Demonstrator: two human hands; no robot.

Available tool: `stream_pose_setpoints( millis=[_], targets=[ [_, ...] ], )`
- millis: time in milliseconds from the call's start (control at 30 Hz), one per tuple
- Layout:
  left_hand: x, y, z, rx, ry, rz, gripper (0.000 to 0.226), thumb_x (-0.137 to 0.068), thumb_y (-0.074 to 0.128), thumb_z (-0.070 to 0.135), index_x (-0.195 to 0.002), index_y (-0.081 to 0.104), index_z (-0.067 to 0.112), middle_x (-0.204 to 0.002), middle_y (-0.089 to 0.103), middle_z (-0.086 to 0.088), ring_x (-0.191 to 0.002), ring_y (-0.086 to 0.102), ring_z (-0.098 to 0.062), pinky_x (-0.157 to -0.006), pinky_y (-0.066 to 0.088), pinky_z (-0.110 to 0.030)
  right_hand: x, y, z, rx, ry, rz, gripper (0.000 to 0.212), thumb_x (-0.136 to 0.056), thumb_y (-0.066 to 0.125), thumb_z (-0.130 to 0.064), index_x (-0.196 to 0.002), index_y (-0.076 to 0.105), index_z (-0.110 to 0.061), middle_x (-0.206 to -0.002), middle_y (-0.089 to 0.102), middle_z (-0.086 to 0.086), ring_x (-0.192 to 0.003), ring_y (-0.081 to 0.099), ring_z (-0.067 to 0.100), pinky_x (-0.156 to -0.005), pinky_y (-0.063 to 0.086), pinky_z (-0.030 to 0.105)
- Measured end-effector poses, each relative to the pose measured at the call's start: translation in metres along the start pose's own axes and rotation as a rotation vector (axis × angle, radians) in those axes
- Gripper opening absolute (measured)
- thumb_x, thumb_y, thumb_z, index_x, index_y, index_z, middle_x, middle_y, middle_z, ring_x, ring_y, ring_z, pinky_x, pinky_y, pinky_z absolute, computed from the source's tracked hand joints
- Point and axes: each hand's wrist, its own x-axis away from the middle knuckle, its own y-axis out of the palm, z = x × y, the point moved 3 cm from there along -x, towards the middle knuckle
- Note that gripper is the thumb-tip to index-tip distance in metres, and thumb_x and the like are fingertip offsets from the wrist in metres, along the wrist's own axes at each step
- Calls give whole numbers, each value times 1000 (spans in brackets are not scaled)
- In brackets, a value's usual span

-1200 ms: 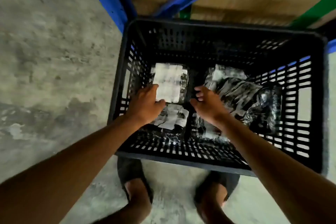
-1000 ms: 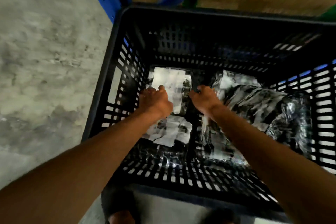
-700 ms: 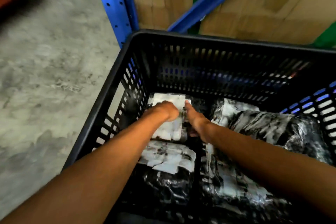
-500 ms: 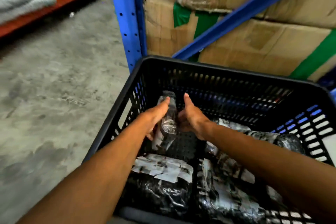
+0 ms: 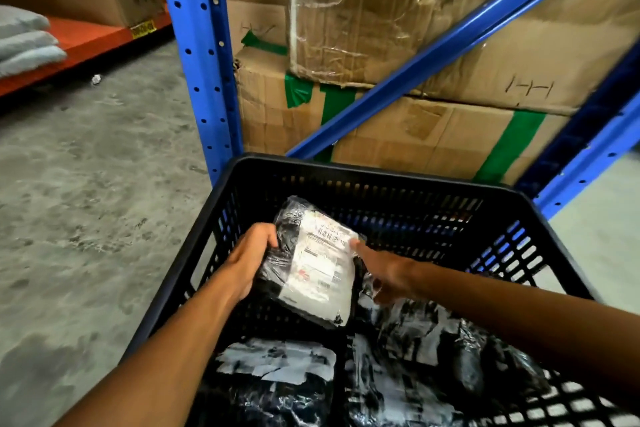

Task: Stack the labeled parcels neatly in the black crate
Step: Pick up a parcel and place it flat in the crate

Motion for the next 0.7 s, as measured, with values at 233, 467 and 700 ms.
stream_pose_setpoints(
  millis=[233, 467, 700],
  targets=[
    [-21, 13, -17, -234, -90, 92, 37, -83, 39, 20, -94, 65, -4, -98, 66, -24, -90, 65, -37, -77, 50, -37, -15, 18, 1, -175, -49, 54, 60, -90, 42, -58, -107, 61, -4, -85, 68, 10, -70, 69, 28, -47, 60, 35],
    [-40, 12, -33, -510, -171, 109, 42, -94, 38, 22, -120, 60, -2, -127, 60, -20, -112, 59, -34, -95, 49, -37, -37, 50, -5, -72, 87, -40, 62, -95, 37, -51, -136, 43, -4, -141, 45, 19, -117, 56, 42, -78, 58, 47],
    [-46, 18, -31, -704, -63, 128, 41, -88, 45, 16, -125, 56, 4, -129, 59, -18, -115, 57, -34, -97, 48, -36, -46, 63, -18, -49, 23, -123, 66, -95, 47, -41, -149, 19, -17, -154, 33, 8, -133, 43, 30, -95, 51, 39]
  ],
)
